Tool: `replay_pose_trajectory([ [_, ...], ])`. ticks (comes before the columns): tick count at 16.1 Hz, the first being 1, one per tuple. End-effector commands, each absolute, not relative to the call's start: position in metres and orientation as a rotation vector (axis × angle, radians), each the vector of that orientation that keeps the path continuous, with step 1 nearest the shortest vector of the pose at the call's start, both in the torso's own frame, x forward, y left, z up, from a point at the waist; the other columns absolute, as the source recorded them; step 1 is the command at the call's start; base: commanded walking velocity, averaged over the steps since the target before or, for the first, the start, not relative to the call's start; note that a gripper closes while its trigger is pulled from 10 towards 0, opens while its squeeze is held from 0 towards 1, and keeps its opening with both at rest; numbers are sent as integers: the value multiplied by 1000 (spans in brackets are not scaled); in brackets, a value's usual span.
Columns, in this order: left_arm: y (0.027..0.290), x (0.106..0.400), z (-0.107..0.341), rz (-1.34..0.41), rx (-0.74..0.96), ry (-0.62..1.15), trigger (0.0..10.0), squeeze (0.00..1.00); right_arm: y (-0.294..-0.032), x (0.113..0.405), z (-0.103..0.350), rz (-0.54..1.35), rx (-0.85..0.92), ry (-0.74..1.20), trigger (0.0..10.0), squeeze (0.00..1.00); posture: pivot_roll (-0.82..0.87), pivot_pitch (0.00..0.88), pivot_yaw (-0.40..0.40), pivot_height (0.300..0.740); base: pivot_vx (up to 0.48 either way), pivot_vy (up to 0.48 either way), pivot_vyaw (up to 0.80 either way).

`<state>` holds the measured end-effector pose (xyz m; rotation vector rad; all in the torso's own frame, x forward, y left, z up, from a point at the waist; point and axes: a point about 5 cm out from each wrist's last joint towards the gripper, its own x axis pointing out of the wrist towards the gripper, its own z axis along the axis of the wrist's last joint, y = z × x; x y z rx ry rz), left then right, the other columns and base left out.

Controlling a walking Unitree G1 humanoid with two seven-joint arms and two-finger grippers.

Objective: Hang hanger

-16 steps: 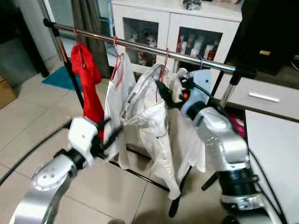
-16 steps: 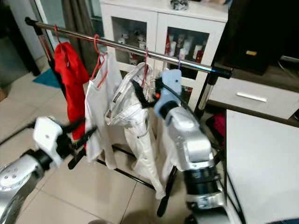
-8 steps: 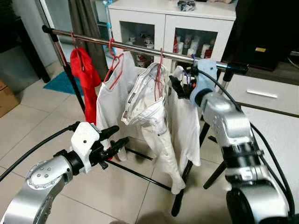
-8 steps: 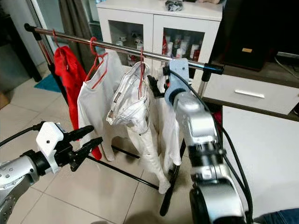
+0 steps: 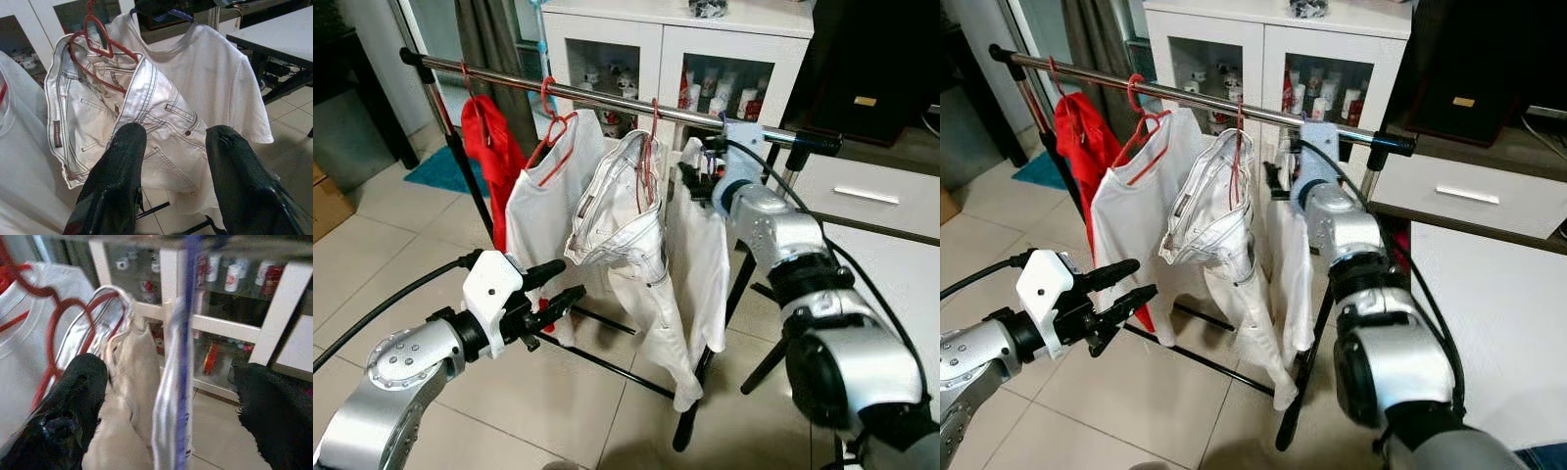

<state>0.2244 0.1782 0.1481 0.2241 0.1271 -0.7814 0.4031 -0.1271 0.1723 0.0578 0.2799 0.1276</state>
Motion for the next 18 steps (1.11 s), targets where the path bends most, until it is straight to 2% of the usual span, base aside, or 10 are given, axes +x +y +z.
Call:
replay_pose_trajectory([
  [1,178,224,152,-793,230,122,10000,0,-127,407,181,120,72,253,10000,0,113,0,33,740,0,0,0],
  [2,178,223,152,-795,231,124,10000,0,-128,408,180,114,76,253,9216,0,110,0,36,740,0,0,0],
  [3,178,223,152,-797,230,124,10000,0,-128,409,179,108,77,254,4510,0,110,0,36,740,0,0,0],
  [4,178,224,152,-799,231,125,10000,0,-128,410,178,105,77,258,392,0,109,0,38,740,0,0,0],
  [5,179,224,152,-800,232,126,10000,0,-128,410,176,102,68,266,0,0,107,0,40,740,0,0,0],
  [18,176,223,149,-818,241,143,10000,0,-129,413,176,31,41,285,0,0,112,0,43,740,0,0,0],
])
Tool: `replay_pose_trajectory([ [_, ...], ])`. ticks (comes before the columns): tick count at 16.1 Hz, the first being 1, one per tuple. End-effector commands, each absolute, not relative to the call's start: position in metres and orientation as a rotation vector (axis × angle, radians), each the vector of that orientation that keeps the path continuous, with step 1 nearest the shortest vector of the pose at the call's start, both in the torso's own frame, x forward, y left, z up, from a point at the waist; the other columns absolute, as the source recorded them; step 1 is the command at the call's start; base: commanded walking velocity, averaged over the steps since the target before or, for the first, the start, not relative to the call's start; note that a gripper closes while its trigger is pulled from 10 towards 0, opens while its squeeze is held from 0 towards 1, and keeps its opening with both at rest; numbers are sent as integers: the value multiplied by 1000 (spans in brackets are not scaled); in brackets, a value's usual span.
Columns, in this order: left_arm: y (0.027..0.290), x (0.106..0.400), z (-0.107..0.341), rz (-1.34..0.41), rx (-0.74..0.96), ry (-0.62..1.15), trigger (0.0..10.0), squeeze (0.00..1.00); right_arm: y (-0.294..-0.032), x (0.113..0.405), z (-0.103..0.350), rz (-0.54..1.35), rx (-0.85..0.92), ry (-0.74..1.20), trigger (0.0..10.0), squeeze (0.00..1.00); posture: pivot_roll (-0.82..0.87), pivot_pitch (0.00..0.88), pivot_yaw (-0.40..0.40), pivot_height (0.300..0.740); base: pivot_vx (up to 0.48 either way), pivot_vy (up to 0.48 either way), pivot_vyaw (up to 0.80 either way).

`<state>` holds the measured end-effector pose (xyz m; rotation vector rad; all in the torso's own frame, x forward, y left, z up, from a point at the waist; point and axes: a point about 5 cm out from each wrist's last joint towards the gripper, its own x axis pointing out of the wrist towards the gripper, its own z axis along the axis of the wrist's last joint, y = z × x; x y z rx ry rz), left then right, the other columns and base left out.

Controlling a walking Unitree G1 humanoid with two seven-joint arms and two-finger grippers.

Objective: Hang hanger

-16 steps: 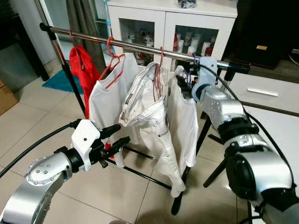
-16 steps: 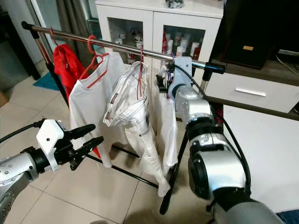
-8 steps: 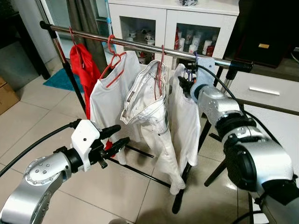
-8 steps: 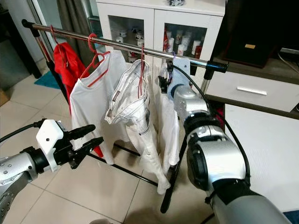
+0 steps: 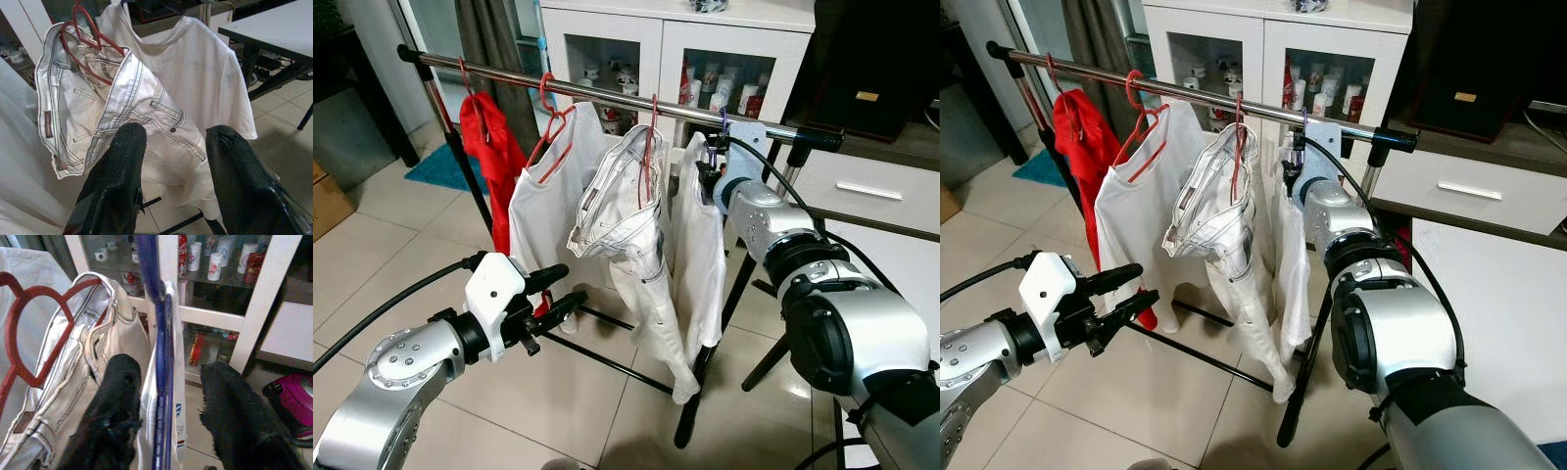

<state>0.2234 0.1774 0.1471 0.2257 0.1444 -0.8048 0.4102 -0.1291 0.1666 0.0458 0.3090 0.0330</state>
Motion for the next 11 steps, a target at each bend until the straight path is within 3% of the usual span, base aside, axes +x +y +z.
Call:
replay_pose_trajectory([
  [1,176,222,149,-816,240,144,10000,0,-129,413,175,27,42,287,0,0,113,0,42,740,0,0,0],
  [11,177,222,149,-810,240,146,10000,0,-128,413,174,27,43,287,0,0,114,0,38,740,0,0,0],
])
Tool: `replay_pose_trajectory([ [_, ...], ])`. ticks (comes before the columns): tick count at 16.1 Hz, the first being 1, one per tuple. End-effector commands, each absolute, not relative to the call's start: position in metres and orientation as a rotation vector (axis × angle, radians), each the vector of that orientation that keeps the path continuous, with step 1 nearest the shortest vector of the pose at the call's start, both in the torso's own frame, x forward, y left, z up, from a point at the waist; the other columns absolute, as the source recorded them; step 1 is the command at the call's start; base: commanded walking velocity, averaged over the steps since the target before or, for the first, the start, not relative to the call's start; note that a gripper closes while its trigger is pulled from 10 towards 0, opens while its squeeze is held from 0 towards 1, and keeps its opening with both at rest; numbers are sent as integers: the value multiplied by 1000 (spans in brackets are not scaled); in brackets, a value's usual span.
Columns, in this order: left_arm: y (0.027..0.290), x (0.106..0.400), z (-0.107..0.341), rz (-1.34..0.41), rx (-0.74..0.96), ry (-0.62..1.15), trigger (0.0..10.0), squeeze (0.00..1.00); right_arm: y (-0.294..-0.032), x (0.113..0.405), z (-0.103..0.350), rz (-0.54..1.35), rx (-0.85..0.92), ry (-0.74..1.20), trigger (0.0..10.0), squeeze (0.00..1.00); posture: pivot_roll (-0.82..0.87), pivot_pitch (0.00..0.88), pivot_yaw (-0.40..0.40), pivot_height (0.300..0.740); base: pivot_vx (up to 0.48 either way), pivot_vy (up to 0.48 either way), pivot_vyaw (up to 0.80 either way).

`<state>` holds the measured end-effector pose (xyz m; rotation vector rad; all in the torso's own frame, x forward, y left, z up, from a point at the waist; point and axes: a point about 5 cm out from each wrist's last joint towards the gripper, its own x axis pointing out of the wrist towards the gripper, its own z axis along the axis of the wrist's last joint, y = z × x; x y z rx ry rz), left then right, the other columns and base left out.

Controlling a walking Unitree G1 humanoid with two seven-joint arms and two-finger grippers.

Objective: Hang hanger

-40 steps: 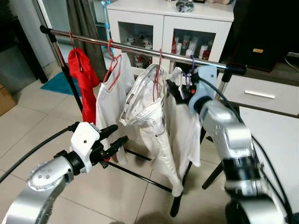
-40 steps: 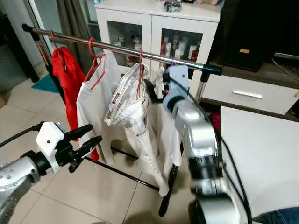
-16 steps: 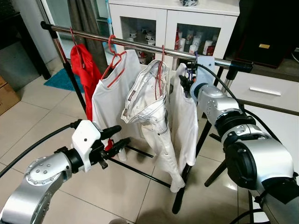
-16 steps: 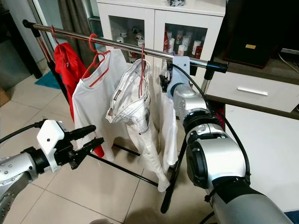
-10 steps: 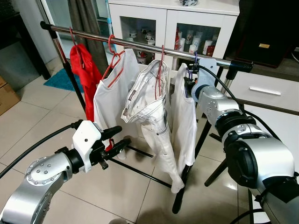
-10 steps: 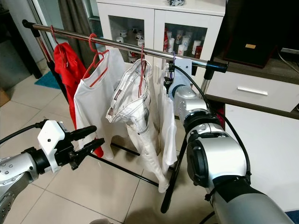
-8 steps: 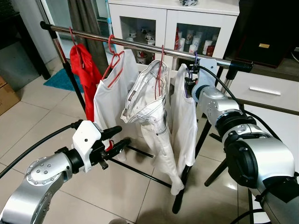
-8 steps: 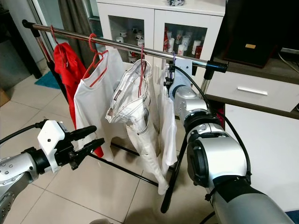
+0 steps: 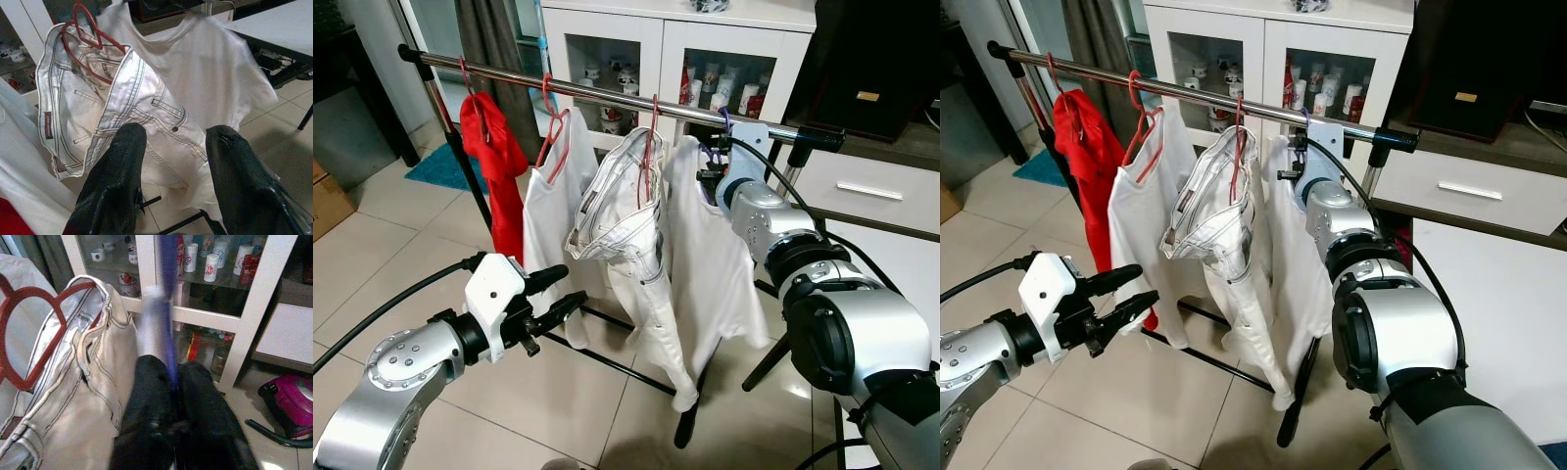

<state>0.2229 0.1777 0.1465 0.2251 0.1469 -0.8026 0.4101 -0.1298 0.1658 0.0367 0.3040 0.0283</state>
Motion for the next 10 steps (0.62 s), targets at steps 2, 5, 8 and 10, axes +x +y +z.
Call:
replay_pose_trajectory([
  [2,178,222,149,-811,241,147,10000,0,-126,413,174,32,48,283,0,0,114,0,39,740,0,0,0],
  [5,177,223,149,-813,242,146,10000,0,-125,413,175,42,50,276,0,0,112,0,39,740,0,0,0],
  [8,177,223,148,-811,240,144,10000,0,-124,414,179,54,51,252,0,0,113,0,36,740,0,0,0],
  [10,176,236,143,-636,181,107,10000,0,-132,416,192,55,-6,123,0,0,108,0,22,740,0,0,0],
])
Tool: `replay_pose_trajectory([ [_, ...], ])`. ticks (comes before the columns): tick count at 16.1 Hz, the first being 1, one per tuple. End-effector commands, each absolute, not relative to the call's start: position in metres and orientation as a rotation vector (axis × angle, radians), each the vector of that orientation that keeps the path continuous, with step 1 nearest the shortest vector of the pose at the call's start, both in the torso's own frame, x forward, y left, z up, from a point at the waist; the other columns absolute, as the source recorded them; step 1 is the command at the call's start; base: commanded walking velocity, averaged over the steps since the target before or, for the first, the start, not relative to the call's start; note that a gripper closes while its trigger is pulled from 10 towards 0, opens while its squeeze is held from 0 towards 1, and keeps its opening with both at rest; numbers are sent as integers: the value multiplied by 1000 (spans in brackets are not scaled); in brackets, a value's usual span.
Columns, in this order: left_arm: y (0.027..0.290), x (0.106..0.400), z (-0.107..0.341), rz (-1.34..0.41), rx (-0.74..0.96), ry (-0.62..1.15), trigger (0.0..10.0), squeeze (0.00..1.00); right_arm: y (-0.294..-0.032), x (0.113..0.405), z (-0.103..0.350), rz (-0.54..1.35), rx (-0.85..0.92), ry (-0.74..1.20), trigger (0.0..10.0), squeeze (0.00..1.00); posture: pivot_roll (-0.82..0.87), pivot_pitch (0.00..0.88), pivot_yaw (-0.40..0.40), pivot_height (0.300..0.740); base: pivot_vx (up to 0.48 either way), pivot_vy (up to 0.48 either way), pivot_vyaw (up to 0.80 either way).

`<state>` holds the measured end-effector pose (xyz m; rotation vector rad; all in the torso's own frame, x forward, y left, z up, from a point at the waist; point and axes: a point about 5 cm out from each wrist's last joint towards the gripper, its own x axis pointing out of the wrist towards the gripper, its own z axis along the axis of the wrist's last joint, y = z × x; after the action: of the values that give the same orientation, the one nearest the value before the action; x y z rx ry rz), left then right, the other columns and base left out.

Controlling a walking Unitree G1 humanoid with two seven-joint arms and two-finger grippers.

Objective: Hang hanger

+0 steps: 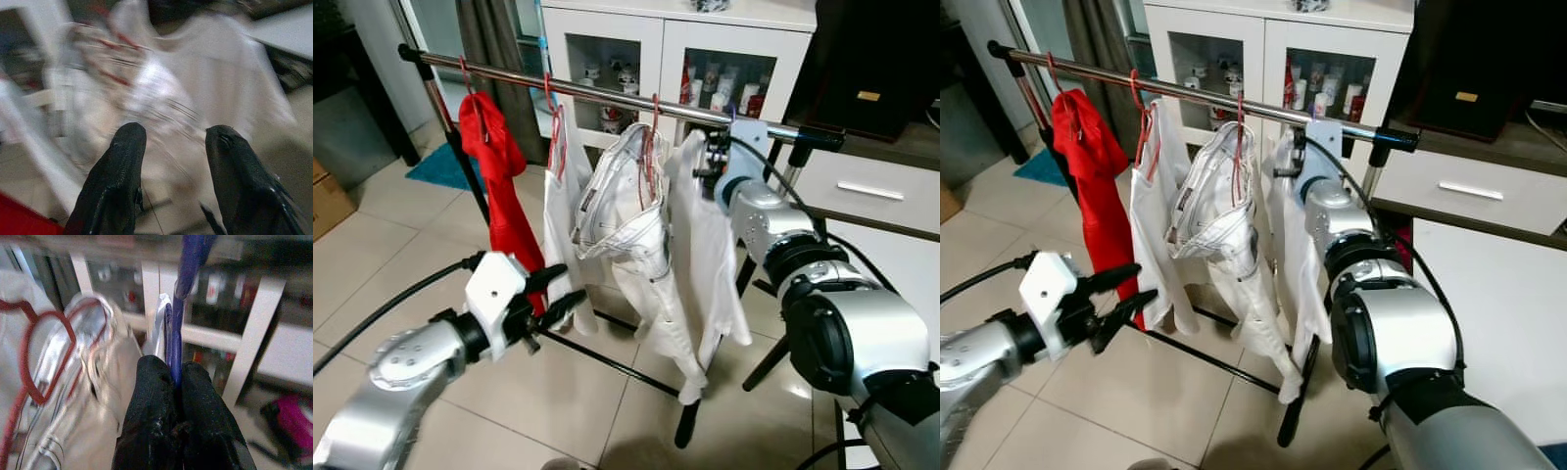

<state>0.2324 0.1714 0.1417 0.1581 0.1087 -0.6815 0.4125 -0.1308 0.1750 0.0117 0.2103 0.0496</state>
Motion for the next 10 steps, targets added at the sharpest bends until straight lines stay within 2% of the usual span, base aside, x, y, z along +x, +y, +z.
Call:
replay_pose_trajectory([
  [1,176,239,141,-601,161,96,10000,0,-133,416,191,61,-19,111,0,0,105,0,19,740,0,0,0],
  [7,175,239,127,-495,113,98,10000,0,-128,404,172,147,-138,37,0,0,61,0,3,740,0,0,0],
  [10,163,233,116,-480,99,104,10000,0,-123,382,143,184,-147,25,0,0,62,0,-11,740,0,0,0],
])
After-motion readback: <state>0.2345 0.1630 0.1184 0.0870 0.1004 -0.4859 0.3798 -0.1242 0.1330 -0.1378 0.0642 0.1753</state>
